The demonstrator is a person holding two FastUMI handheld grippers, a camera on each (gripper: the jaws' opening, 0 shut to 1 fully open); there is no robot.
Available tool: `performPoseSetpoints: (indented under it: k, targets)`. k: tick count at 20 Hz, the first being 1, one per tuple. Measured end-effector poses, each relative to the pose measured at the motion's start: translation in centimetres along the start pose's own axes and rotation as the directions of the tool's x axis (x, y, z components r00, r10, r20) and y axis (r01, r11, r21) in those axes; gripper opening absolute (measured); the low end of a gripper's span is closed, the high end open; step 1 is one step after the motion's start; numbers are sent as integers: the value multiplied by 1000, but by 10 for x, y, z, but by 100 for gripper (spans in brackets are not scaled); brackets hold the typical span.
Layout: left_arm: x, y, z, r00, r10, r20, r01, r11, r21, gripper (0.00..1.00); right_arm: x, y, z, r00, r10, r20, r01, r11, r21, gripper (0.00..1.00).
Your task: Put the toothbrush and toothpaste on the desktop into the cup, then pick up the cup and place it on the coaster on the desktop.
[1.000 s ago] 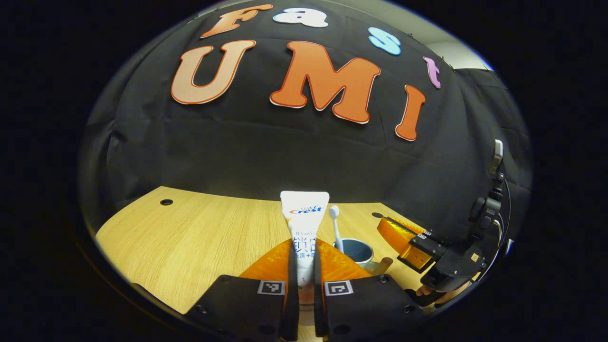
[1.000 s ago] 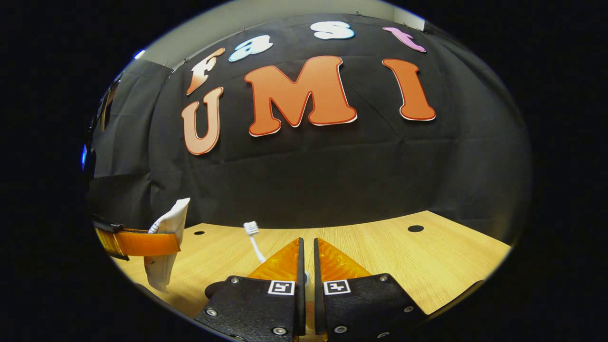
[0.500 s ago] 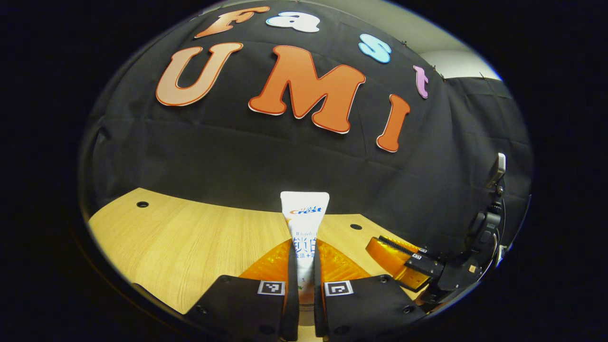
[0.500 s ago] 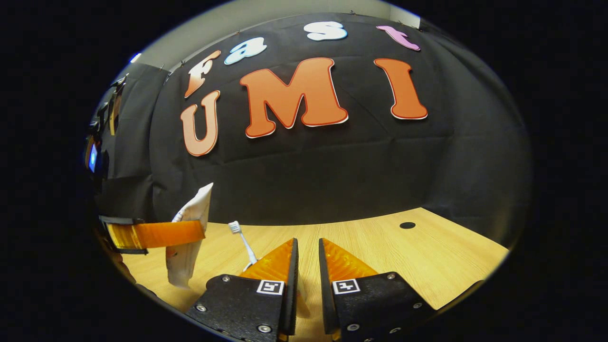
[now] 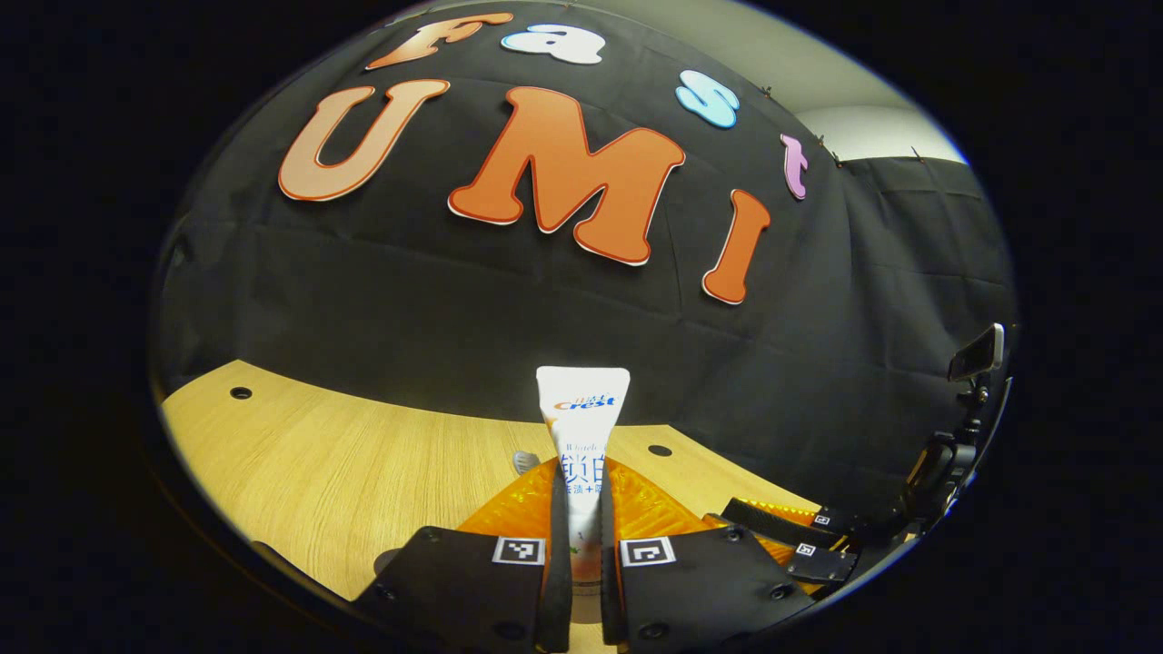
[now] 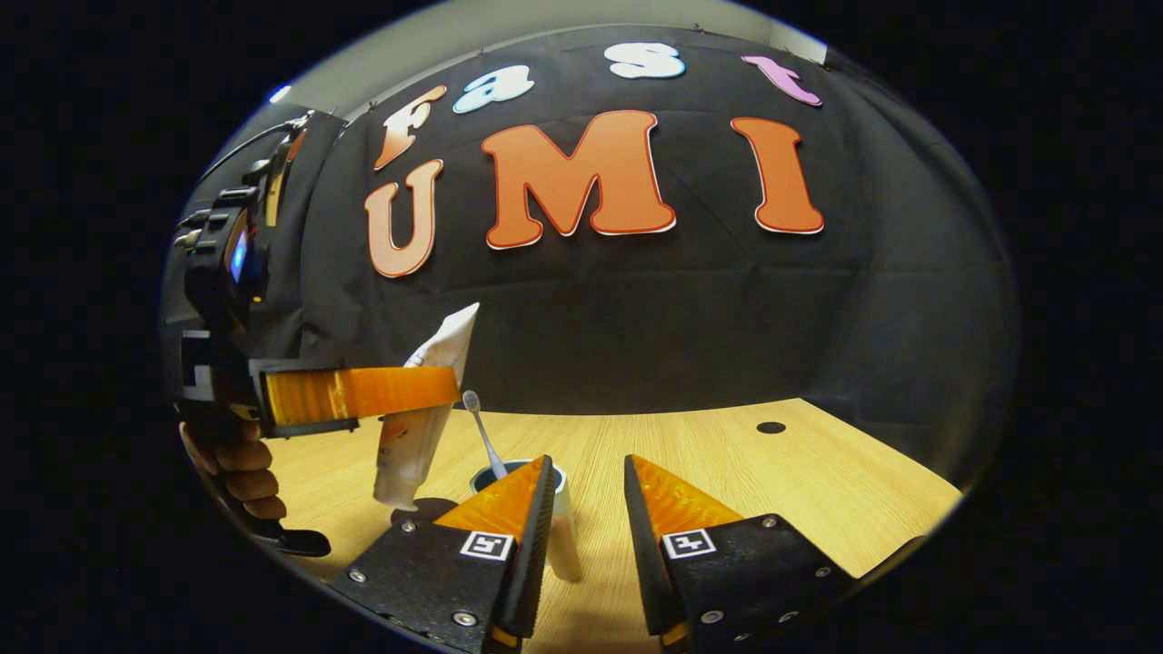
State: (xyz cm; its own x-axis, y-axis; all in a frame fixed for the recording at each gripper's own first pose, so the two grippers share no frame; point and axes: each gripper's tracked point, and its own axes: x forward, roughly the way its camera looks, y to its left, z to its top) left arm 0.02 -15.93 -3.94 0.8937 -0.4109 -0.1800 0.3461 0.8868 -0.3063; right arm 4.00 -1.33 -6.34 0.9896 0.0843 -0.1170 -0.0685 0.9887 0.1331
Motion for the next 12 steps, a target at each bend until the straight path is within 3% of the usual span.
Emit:
performPoseSetpoints:
  k: [4,12]
  targets:
    - [14,1,-5,1000,-1,-6,1,1000,-3,16,-3,0,-12,1000,15,-22,-15,1000,-23,55]
    - [39,0,-2,1000,10,24,-11,1000,18,16,-8,-5,-25,998,41,-48,-41,999,0,59]
